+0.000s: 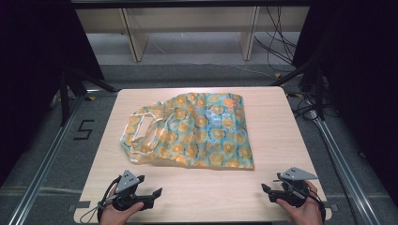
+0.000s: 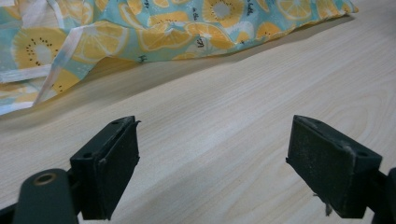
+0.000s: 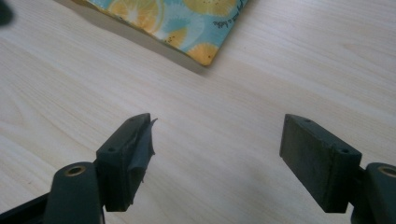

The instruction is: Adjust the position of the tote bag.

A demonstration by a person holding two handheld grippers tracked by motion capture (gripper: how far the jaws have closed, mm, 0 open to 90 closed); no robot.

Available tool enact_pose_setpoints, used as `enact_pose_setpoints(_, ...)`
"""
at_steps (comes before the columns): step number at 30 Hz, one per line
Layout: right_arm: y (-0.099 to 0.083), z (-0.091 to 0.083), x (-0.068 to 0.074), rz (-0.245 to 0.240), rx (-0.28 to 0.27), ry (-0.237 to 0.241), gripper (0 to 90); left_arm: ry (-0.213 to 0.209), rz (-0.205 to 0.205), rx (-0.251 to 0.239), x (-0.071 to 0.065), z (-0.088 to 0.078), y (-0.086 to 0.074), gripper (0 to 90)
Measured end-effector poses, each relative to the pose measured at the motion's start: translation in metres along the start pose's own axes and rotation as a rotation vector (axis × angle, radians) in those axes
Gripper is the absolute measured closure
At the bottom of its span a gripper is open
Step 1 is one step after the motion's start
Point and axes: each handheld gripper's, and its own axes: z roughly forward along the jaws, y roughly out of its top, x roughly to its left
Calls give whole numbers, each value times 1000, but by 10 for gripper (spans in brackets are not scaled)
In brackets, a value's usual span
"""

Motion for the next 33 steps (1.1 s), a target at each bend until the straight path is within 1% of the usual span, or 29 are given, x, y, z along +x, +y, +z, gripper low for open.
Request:
enact_pose_setpoints(2, 0, 0, 0, 0, -1, 0, 264, 4, -7, -2, -1, 0, 0, 154)
enact_pose_setpoints(3, 0, 0, -1, -8, -8, -23, 263, 3, -3, -2, 0, 0, 0, 154)
enact_pose_setpoints(4, 0, 0, -1, -8, -8, -23, 263, 3, -3, -2, 0, 0, 0, 154)
enact_pose_setpoints(5, 0, 1, 0, 1, 2, -4, 262, 0, -5, 2, 0, 0, 1, 154)
enact_pose_setpoints(6, 0, 1, 0, 6, 5, 3, 262, -2, -5, 0, 0, 0, 1, 154)
enact_pose_setpoints(7, 1, 0, 2, 29, 11, 12, 262, -11, -17, -11, -1, 1, 1, 154)
enact_pose_setpoints(8, 1, 0, 2, 29, 10, 12, 262, -18, -29, -7, 0, 0, 2, 154)
enact_pose_setpoints(9, 1, 0, 2, 29, 10, 12, 261, -4, -5, 3, 1, 0, 3, 154)
enact_pose_setpoints(12, 1, 0, 1, 32, 11, 12, 260, -13, -1, -1, 1, 1, 4, 154)
enact_pose_setpoints(13, 1, 0, 1, 32, 10, 12, 260, -2, -4, -4, 0, 2, 5, 154)
enact_pose_setpoints(14, 1, 0, 1, 32, 9, 11, 260, -2, -4, -4, 0, 2, 5, 155)
enact_pose_setpoints(15, 1, 0, 2, 39, 15, 11, 260, 8, 8, -4, 0, 2, 6, 154)
enact_pose_setpoints(16, 1, 0, 2, 39, 15, 12, 260, 8, 17, 0, 1, 2, 7, 154)
enact_pose_setpoints(17, 0, 1, 1, 22, 8, 3, 260, 9, 10, -1, 1, 3, 8, 154)
enact_pose_setpoints(18, 0, 1, 1, 22, 8, 3, 260, 9, 10, -1, 1, 3, 8, 156)
enact_pose_setpoints(19, 1, 0, 3, 43, 18, 13, 260, 8, 20, -7, 3, 5, 10, 171)
enact_pose_setpoints(20, 1, 0, 3, 43, 18, 13, 260, 8, 20, -7, 3, 5, 10, 188)
enact_pose_setpoints(21, 2, 0, 2, 30, 15, 20, 260, 13, 17, -16, 3, 7, 13, 185)
enact_pose_setpoints(22, 2, 1, 2, 29, 15, 19, 259, 18, 25, -16, 4, 8, 15, 182)
enact_pose_setpoints(23, 2, 1, 2, 29, 15, 19, 259, 18, 25, -16, 4, 8, 15, 192)
enact_pose_setpoints(24, 2, 1, 3, 40, 12, 16, 258, 27, 28, -14, 6, 9, 16, 192)
enact_pose_setpoints(25, 2, 0, 2, 24, 12, 16, 258, 30, 22, -29, 9, 13, 21, 201)
enact_pose_setpoints(26, 2, 1, 2, 17, 8, 15, 258, 40, 33, -20, 11, 13, 24, 204)
enact_pose_setpoints(27, 2, 1, 2, 20, 9, 18, 258, 37, 24, -35, 13, 16, 27, 211)
enact_pose_setpoints(28, 2, 1, 2, 17, 8, 17, 258, 50, 32, -34, 14, 18, 30, 219)
enact_pose_setpoints(29, 2, 2, 1, 2, -1, 10, 258, 56, 33, -39, 17, 20, 34, 221)
enact_pose_setpoints(31, 3, 0, 3, 26, 2, 10, 258, 65, 30, -46, 19, 23, 38, 221)
enact_pose_setpoints(32, 3, 0, 3, 26, 2, 10, 258, 74, 23, -55, 21, 27, 41, 221)
enact_pose_setpoints(33, 3, 0, 3, 10, 1, 14, 258, 80, 24, -40, 26, 33, 48, 217)
